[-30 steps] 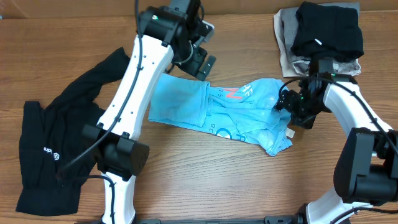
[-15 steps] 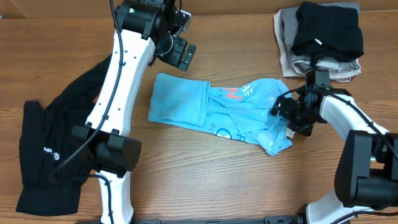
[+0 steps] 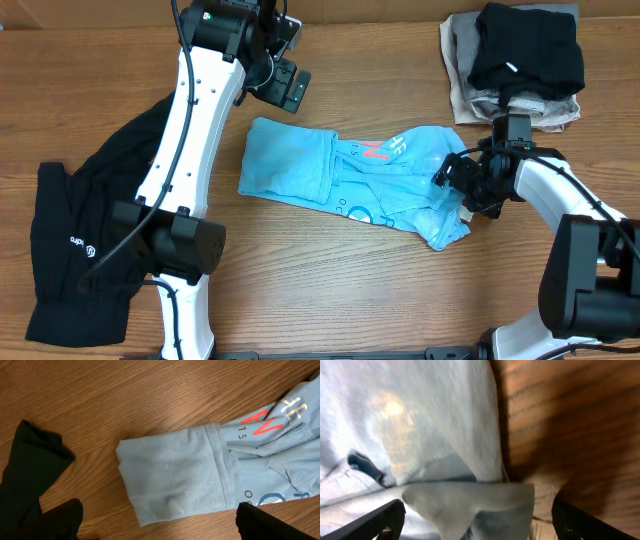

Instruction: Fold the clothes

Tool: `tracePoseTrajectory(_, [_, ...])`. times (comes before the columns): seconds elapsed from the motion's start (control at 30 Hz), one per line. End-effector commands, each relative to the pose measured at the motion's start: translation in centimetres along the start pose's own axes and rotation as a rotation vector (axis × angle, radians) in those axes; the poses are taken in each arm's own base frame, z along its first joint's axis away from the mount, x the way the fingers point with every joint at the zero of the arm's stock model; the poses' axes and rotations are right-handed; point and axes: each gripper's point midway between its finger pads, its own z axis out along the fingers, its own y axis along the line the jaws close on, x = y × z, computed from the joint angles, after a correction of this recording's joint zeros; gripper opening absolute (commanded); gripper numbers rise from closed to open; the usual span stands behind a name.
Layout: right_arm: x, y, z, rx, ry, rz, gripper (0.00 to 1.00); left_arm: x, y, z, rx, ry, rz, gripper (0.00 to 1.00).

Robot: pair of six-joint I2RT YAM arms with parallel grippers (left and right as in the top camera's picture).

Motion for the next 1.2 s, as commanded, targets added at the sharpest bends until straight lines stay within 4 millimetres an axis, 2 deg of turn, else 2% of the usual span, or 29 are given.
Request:
tracePoseTrajectory(0.0, [1.9,-1.6,2.5,0.045,0.061,0.008,0.95,-0.4,0.2,-1.0,-0.010,-0.027,-0.008,1.00])
tracePoseTrajectory(0.07, [2.0,-1.4,2.7,0.040,0.053,-0.003,0.87,-0.4,0.2,-1.0,-0.011,-0.027,-0.008,1.00])
tracePoseTrajectory(0.27, [3.1,-0.8,3.9,0.034,0.052,-0.014,0.73,-0.4,0.2,-1.0,-0.010,-0.027,-0.008,1.00])
tracePoseTrajectory(0.53, [3.5,-0.8,4.1,0.034,0.057,-0.016,0.36,-0.4,0.2,-1.0,-0.011,-0.027,-0.008,1.00])
tracePoseTrajectory(0.7, [3.3,-1.3,3.9,0.037,0.056,0.007,0.04,-0.4,0.2,-1.0,-0.012,-0.027,-0.008,1.00])
tracePoseTrajectory(0.93, [2.4,-2.9,2.6,0.042,0.065,0.087,0.04,-0.3,0.9,-1.0,-0.045,-0.024,-0.010,1.00])
tracePoseTrajectory(1.17, [0.5,-5.4,-1.8,0.021,0.071,0.115,0.04,-0.4,1.2,-1.0,-0.047,-0.028,-0.024,1.00])
